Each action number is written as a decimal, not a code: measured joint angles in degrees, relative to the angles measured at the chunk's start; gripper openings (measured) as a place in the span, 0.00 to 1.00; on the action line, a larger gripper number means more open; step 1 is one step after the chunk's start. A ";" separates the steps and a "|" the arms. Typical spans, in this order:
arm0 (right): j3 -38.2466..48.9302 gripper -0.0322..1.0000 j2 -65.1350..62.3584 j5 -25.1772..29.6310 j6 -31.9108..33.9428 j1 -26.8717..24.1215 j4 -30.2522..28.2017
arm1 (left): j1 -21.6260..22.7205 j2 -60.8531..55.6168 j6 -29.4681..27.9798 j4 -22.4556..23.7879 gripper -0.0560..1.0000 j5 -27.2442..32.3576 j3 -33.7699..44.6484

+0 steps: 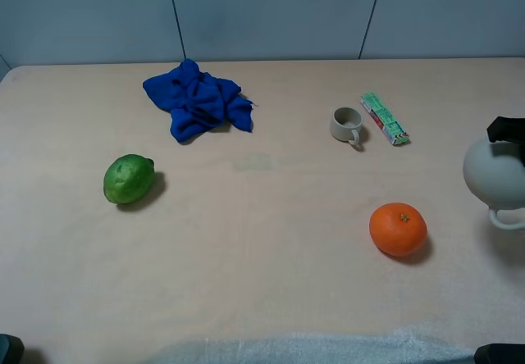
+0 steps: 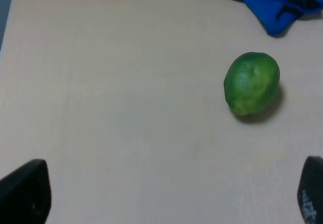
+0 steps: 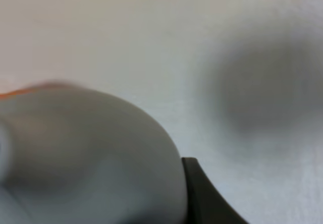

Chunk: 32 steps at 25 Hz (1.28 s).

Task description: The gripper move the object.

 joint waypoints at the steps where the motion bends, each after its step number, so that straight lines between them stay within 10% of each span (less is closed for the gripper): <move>1: -0.46 0.03 0.00 0.13 0.61 1.41 0.00 | 0.00 0.00 0.00 0.00 0.99 0.00 0.00; 32: -12.74 0.03 2.66 1.01 15.45 37.14 -0.12 | 0.00 0.00 0.00 0.00 0.99 0.00 0.00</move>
